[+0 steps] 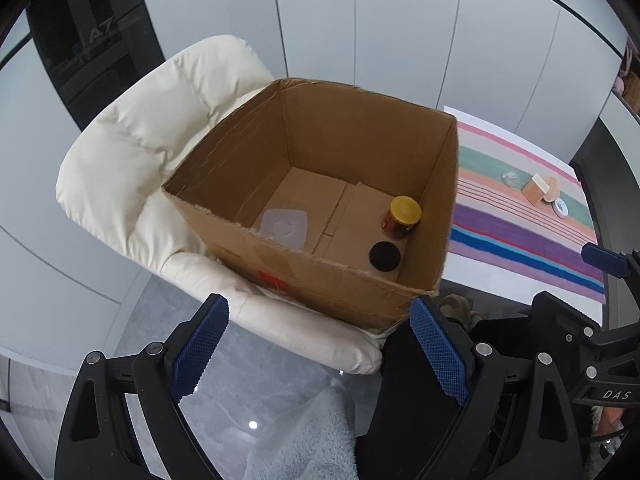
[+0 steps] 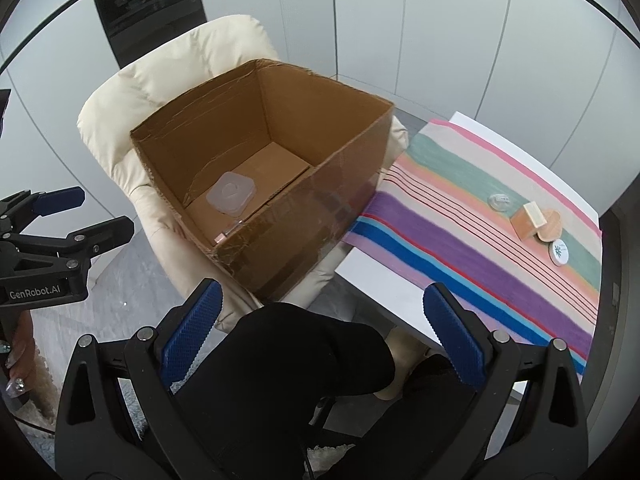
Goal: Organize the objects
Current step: 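Withdraw both open tools from the box back toward the cloth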
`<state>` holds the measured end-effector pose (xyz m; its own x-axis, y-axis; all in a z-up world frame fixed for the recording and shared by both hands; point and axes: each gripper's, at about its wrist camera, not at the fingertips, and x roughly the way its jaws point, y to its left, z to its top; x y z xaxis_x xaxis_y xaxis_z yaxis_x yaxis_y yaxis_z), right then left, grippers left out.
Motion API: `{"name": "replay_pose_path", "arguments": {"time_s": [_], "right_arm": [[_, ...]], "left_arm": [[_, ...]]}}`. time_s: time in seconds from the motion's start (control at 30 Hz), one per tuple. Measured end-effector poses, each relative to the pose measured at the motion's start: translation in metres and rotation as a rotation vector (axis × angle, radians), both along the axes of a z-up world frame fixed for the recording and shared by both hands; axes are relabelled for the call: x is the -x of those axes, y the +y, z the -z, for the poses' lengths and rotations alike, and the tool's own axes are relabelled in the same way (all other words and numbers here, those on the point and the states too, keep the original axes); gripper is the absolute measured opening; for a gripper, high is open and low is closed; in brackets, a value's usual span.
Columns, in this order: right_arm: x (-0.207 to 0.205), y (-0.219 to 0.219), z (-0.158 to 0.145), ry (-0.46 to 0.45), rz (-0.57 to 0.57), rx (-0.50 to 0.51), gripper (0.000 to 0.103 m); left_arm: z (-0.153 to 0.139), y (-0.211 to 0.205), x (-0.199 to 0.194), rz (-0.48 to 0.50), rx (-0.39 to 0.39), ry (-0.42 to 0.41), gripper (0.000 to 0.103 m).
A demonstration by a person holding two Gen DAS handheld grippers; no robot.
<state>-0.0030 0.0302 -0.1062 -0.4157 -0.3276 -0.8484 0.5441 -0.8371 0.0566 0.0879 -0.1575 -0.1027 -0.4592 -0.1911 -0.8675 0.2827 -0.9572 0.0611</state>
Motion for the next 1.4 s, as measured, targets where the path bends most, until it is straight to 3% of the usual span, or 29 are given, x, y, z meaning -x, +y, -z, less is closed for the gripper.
{"name": "replay_pose_path", "arguments": {"time_s": [0.33, 0.77, 1.23, 1.4], "right_arm": [[0.006, 0.050, -0.005, 0.001, 0.110, 0.022, 0.102], [0.010, 0.166, -0.006, 0.005, 0.357, 0.043, 0.102], [0.006, 0.278, 0.001, 0.021, 0.588, 0.019, 0.102], [0.005, 0.306, 0.009, 0.002, 0.639, 0.036, 0.102]], "left_arm": [[-0.001, 0.048, 0.023, 0.114, 0.006, 0.021, 0.093], [-0.002, 0.142, 0.057, 0.330, 0.045, 0.047, 0.093], [0.010, 0.230, 0.084, 0.512, 0.043, 0.017, 0.093], [0.021, 0.255, 0.093, 0.561, 0.027, -0.031, 0.093]]}}
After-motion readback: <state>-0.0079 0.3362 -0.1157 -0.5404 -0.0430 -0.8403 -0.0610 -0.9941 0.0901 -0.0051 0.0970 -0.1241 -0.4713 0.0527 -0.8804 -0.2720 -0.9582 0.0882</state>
